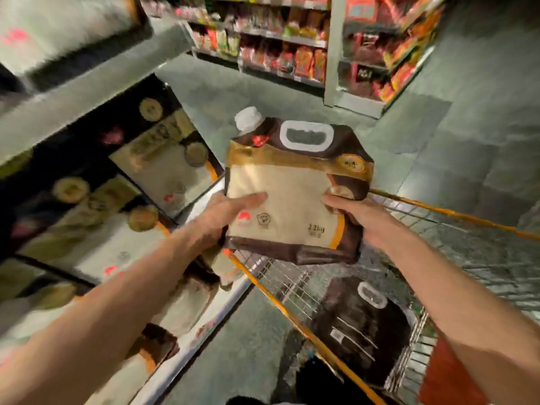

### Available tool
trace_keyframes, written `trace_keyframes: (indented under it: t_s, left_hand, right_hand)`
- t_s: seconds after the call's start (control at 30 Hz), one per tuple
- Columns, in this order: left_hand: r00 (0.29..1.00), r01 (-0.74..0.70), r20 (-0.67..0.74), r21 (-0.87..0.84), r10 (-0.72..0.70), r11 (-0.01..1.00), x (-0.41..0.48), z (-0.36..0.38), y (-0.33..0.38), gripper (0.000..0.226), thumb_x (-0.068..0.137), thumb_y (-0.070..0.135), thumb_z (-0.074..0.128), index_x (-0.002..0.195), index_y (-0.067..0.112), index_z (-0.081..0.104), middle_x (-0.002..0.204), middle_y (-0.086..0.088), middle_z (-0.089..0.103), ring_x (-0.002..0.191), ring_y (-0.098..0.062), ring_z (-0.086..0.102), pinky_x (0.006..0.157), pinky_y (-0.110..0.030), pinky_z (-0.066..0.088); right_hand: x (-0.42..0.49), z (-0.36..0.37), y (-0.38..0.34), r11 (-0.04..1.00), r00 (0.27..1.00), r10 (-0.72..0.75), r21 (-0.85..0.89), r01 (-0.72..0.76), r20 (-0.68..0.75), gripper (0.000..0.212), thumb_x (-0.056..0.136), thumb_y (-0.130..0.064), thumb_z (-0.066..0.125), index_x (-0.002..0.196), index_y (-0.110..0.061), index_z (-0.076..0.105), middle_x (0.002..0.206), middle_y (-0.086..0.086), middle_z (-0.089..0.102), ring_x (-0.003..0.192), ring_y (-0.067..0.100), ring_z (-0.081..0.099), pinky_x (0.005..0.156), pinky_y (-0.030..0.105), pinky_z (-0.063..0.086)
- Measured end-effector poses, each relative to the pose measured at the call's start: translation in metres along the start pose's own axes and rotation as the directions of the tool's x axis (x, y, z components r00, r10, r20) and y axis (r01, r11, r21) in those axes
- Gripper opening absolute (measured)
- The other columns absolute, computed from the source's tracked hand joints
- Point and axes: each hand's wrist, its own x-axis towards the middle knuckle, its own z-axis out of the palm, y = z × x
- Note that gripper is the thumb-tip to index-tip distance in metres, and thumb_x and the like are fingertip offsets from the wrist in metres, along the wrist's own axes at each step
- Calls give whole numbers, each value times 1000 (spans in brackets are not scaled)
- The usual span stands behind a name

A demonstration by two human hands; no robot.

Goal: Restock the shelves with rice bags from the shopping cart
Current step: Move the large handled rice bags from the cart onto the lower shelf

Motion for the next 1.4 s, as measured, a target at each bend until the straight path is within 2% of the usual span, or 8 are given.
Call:
trace_keyframes:
  t_s: [0.47,0.7,1.0,1.07,1.1,1.17,1.27,1.4]
  left_hand:
    - [716,-505,-384,293,583,812,-312,-220,22,48,79,13,83,117,11,53,78,-7,68,59,-17,64,50,-29,51]
    - [482,-554,-477,485,735,677,-459,-327,-9,48,83,-8,73,121,-3,45,94,-16,69,74,-19,68,56,-22,54]
    - [154,-396,-535,736,830,548,-547,-446,-35,69,82,9,76,138,0,35,136,-39,43,127,-56,43,102,-73,37]
    - [77,-322,-565,766,822,556,-558,-466,-38,68,79,19,80,133,4,43,130,-34,50,123,-48,51,98,-71,40]
    - [28,-274,-578,780,815,563,-560,-475,-38,66,77,18,81,131,4,45,127,-27,55,120,-39,55,95,-66,45]
    - [-76,-179,-571,814,818,552,-565,-488,-28,68,75,24,83,131,11,48,125,-5,60,116,-24,59,94,-53,52]
    - [-161,-160,-587,809,794,565,-566,-514,-23,64,75,30,83,127,25,47,119,13,61,115,-18,61,93,-49,54]
    - [-193,-171,-611,791,768,587,-564,-542,-28,61,74,25,83,126,19,51,119,8,66,112,-16,63,91,-49,56]
  right_hand:
    - [-150,287,-8,873,842,-396,-134,469,367,91,13,-56,95,90,-12,76,89,2,77,88,21,73,89,46,57]
    - [-248,435,20,770,653,-521,-27,637,550,32,58,-16,92,84,-15,73,88,1,75,76,11,71,71,26,58]
    - [-326,565,29,701,378,-593,226,676,711,38,70,-30,84,82,1,66,64,-2,72,66,5,69,77,15,54]
    - [-338,591,24,677,280,-669,409,612,689,37,91,-9,63,78,25,64,81,31,69,103,25,64,118,20,8]
    - [-338,607,24,789,294,-582,438,431,758,40,96,-6,57,81,31,60,84,43,64,111,31,58,97,0,-20]
    - [-331,639,26,563,210,-690,331,758,693,67,63,-26,91,108,16,65,98,30,70,102,29,67,91,52,52]
    - [-318,684,34,649,299,-642,293,702,706,65,61,-1,89,120,3,60,100,-9,68,69,-16,63,70,3,48]
    - [-322,723,41,534,240,-707,280,798,665,52,65,-6,87,114,-3,67,105,-9,66,82,-11,64,79,9,52]
